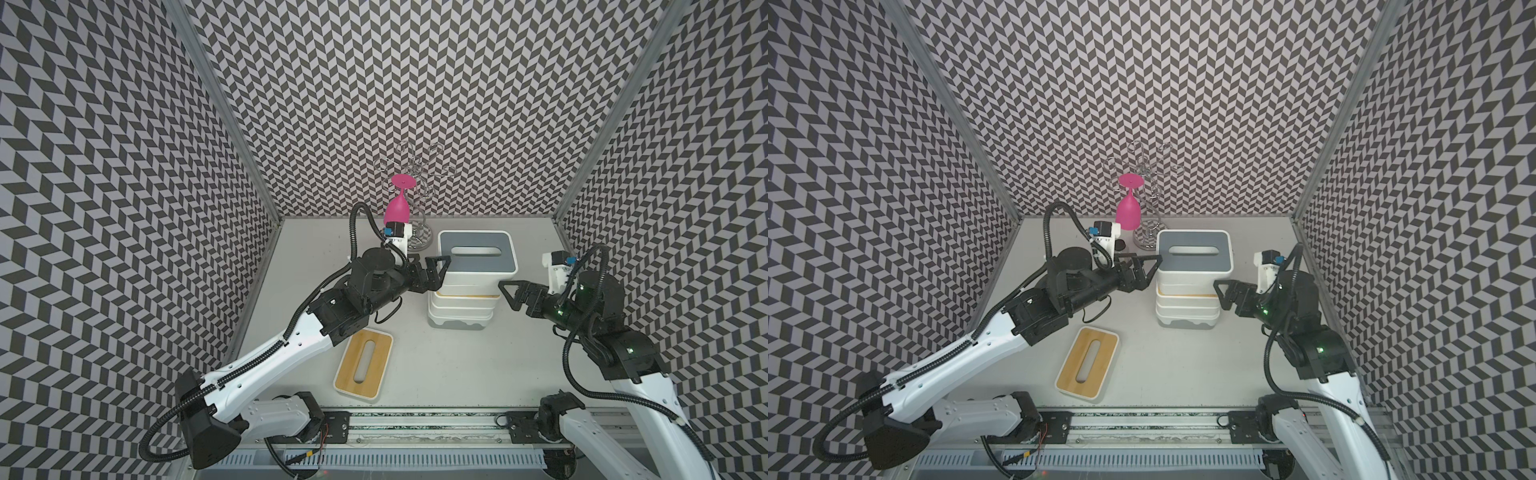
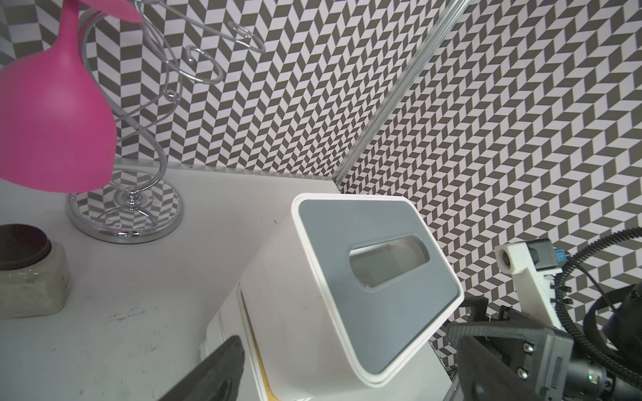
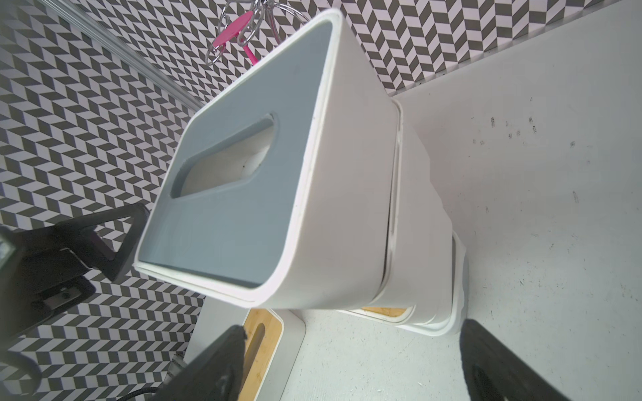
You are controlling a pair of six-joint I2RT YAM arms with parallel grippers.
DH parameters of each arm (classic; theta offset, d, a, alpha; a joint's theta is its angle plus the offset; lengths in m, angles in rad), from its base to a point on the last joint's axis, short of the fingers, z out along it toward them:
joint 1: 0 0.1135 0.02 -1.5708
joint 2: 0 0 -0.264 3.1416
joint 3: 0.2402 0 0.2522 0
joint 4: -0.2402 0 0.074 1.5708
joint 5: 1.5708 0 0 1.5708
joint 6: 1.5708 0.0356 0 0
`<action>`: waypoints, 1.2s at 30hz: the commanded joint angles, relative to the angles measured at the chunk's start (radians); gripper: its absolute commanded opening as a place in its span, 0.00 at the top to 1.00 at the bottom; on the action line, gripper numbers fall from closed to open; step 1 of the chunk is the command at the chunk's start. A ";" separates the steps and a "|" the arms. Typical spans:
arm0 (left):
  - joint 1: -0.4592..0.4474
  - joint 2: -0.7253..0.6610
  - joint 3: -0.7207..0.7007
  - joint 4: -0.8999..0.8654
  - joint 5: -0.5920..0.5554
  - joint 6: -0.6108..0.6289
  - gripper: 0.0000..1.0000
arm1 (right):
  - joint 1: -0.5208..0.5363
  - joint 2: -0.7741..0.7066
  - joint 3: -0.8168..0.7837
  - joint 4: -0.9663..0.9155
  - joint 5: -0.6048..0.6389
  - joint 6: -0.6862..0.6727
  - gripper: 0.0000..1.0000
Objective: Stack the tissue boxes
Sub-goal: Place the tissue box at the tissue box.
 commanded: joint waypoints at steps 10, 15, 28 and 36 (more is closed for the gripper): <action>0.002 0.018 -0.016 0.088 0.090 -0.035 0.15 | 0.000 0.003 -0.060 0.168 -0.062 -0.031 0.17; -0.012 0.033 -0.001 0.086 0.089 -0.025 0.17 | 0.001 0.002 -0.086 0.212 -0.082 -0.044 0.19; -0.018 0.040 0.010 0.083 0.088 -0.017 0.19 | 0.001 -0.016 -0.124 0.270 -0.064 -0.088 0.20; -0.021 0.051 0.017 0.081 0.096 -0.014 0.19 | 0.000 -0.013 -0.136 0.303 -0.094 -0.099 0.22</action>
